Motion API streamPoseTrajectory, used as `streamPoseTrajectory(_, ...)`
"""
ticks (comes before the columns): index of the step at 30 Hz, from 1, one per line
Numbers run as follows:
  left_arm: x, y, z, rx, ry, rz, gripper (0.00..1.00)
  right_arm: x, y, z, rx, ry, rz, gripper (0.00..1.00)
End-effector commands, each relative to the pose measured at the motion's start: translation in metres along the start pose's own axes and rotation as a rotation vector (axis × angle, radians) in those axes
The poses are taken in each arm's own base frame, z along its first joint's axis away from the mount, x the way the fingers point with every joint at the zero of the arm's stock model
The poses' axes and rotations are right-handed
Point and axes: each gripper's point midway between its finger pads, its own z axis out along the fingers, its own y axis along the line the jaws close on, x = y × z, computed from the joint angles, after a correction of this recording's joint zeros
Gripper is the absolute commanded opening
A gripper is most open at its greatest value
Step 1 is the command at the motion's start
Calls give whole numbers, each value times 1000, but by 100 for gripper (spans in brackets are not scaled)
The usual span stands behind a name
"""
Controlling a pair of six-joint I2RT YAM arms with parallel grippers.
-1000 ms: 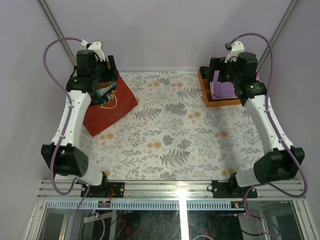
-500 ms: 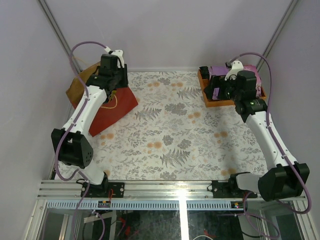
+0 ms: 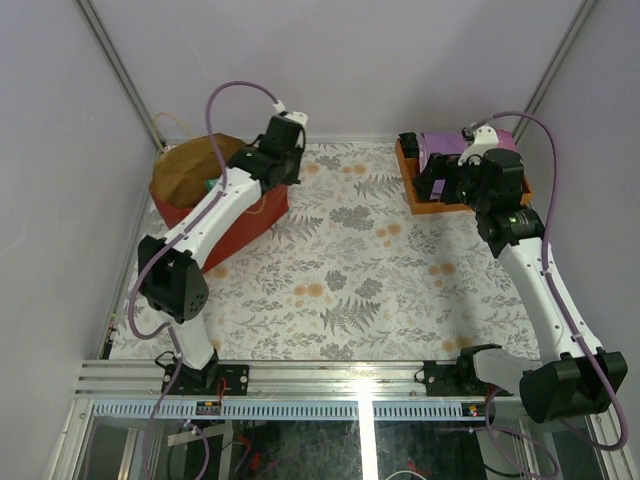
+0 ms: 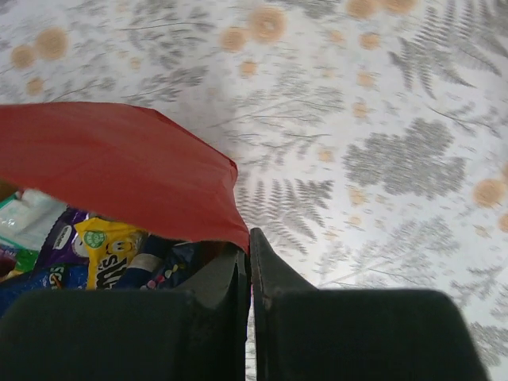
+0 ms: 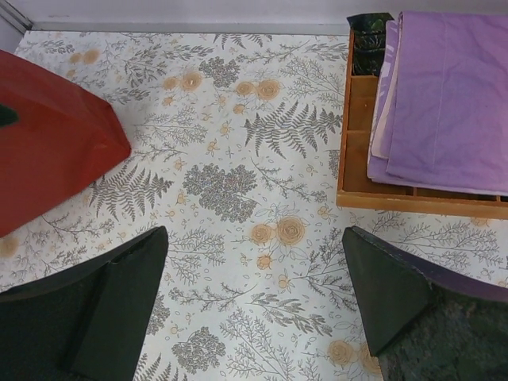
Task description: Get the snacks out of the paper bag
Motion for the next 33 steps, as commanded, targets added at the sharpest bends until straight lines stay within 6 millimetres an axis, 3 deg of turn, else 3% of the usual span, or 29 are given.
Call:
streamPoseTrajectory(1, -37, -91, -23, 153, -129, 60, 0, -7, -1, -6, 19, -55, 39, 99)
streamPoseTrajectory(5, -48, -138, -45, 257, -173, 94, 0, -2, -2, -5, 30, -64, 81, 99)
streamPoseTrajectory(6, -49, -147, -51, 289, -178, 119, 9, -1, -2, -5, 29, -71, 95, 99)
streamPoseTrajectory(9, -64, -143, -79, 294, -212, 131, 65, 0, -4, -3, 45, -81, 158, 99)
streamPoseTrajectory(12, -87, -115, -119, 232, -305, 140, 98, -3, -2, -6, 61, -86, 218, 99)
streamPoseTrajectory(15, -111, -69, -158, 165, -407, 92, 100, -13, 9, -13, 85, -126, 250, 99)
streamPoseTrajectory(17, -121, -37, -176, 134, -456, 36, 100, -21, 28, -19, 96, -160, 242, 99)
streamPoseTrajectory(19, -123, 1, -180, 66, -479, -25, 100, -26, 50, -20, 95, -166, 239, 99)
streamPoseTrajectory(23, -98, 55, -158, -98, -391, -82, 100, -21, 97, -11, 61, -131, 195, 99)
streamPoseTrajectory(25, -83, 63, -149, -140, -335, -87, 100, -16, 123, -4, 12, -105, 109, 100)
streamPoseTrajectory(28, -68, 58, -146, -106, -308, -99, 100, -10, 165, 5, -114, -60, -69, 99)
streamPoseTrajectory(33, -62, 68, -144, -110, -293, -124, 100, 0, 207, -11, -420, -29, -356, 100)
